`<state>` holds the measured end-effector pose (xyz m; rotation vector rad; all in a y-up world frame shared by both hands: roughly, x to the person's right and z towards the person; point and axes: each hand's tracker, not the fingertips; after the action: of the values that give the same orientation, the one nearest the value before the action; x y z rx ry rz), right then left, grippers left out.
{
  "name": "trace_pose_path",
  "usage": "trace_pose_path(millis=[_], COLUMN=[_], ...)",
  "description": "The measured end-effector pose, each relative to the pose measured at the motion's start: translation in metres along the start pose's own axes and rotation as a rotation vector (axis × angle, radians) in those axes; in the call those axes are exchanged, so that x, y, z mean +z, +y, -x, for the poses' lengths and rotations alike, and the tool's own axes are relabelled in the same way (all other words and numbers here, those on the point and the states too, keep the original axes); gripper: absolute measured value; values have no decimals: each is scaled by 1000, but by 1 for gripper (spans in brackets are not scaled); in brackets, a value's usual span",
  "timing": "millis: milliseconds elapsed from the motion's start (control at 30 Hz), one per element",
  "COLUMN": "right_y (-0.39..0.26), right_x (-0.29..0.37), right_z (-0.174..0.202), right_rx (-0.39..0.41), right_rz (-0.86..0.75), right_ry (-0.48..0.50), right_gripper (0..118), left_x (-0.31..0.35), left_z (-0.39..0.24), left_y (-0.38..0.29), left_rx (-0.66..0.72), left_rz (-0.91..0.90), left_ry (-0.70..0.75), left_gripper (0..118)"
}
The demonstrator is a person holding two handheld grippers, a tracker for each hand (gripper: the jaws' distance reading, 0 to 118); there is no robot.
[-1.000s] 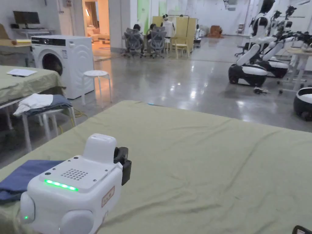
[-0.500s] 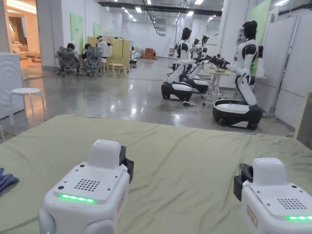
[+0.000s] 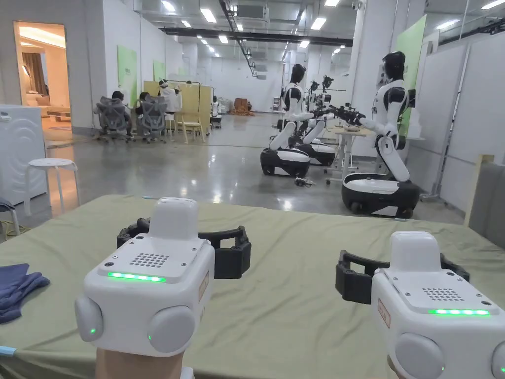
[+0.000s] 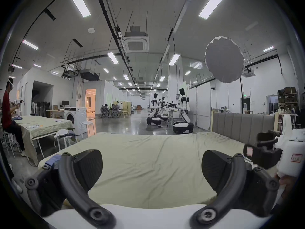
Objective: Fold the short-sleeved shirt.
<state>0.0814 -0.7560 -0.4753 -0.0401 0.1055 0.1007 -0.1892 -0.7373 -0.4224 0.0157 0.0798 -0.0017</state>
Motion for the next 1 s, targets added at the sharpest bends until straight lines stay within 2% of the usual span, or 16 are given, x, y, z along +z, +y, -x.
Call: trace_pose_path(millis=[200, 333, 433, 467, 533, 567, 700, 867, 1000], right_y=[9, 11, 10, 11, 11, 12, 13, 18, 13], right_x=[0, 1, -4, -7, -13, -16, -12, -5, -14], right_z=[3, -4, -9, -8, -2, 1, 7, 2, -2], right_rx=[25, -35, -79, -84, -76, -57, -6, -86, -103], right_rz=[-10, 24, 32, 33, 74, 96, 68, 81, 56], right_ry=[-42, -39, 1, -7, -106, -124, -86, -35, -72], right_gripper=[118, 118, 118, 118, 118, 118, 118, 118, 118], left_x=[6, 10, 10, 10, 9, 8, 5, 2, -2], left_z=[1, 3, 2, 2, 1, 1, 1, 0, -1], left_y=[1, 0, 1, 1, 2, 2, 5, 7, 5], left_rx=[-12, -5, -13, -13, -9, -4, 2, -12, -14], left_rz=[7, 0, -6, -4, 2, 5, 0, -9, -6], left_ry=[47, 38, 41, 38, 26, 18, 1, -11, -14], left_gripper=[117, 117, 117, 117, 117, 117, 117, 117, 117])
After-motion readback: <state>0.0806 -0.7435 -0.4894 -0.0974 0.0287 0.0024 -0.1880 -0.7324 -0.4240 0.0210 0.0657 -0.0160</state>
